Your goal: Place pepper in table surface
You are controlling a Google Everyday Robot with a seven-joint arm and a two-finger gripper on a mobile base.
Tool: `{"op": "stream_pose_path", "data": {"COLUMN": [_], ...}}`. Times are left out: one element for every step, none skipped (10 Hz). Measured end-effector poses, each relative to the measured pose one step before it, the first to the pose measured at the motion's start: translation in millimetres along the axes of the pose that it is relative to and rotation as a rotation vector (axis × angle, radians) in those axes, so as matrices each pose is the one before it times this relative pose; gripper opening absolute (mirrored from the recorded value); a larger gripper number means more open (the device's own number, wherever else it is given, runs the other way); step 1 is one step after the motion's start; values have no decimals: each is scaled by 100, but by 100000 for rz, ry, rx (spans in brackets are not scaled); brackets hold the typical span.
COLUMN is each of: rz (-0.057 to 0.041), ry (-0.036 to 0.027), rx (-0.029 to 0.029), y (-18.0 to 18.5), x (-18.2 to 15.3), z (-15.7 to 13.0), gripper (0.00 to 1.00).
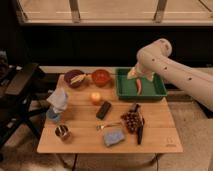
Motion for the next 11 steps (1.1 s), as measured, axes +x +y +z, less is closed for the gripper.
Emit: {"op": "stream_pose_path", "data": {"rz": [-1997, -601, -234, 854, 1965, 1695, 2138, 3210, 1287, 823, 154], "ry": [-2068, 49, 457, 2526, 5037, 5574, 3400, 1754, 493, 470, 146], "rx": [-982, -606, -231, -549, -951, -1359, -2397, -2105, -1934, -2162, -847], "y": [1283, 754, 246, -94, -312, -70, 216, -978, -571, -111, 91], "x": [-588, -377, -374, -477, -643, -427, -564, -813, -457, -360, -170], "z": [990, 1381, 1066, 1558, 1114, 991, 507, 427, 137, 141, 49], "gripper": [75, 75, 75, 75, 75, 75, 75, 75, 75, 75, 75]}}
